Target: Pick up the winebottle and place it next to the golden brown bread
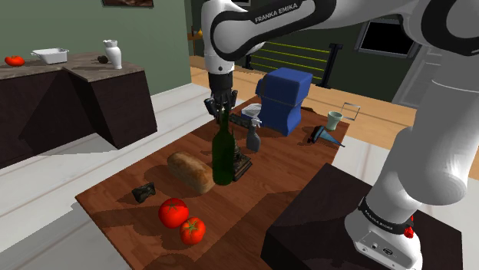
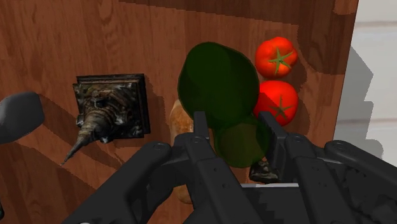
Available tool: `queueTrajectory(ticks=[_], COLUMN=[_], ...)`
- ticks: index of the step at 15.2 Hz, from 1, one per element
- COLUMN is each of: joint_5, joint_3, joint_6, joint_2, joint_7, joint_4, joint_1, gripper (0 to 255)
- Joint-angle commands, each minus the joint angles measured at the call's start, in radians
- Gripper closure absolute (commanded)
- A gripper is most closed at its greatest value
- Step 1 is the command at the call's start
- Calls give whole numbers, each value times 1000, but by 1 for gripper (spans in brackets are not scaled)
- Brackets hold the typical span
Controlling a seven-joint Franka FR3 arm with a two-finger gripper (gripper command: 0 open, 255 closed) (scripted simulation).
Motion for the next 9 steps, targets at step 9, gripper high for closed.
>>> queueTrajectory(ticks=[9], joint_5=[-5], joint_3=[0], joint_6=[128], joint_2=[41], joint_7=[3], joint_4=[-86], joint_1=[2], gripper=[255])
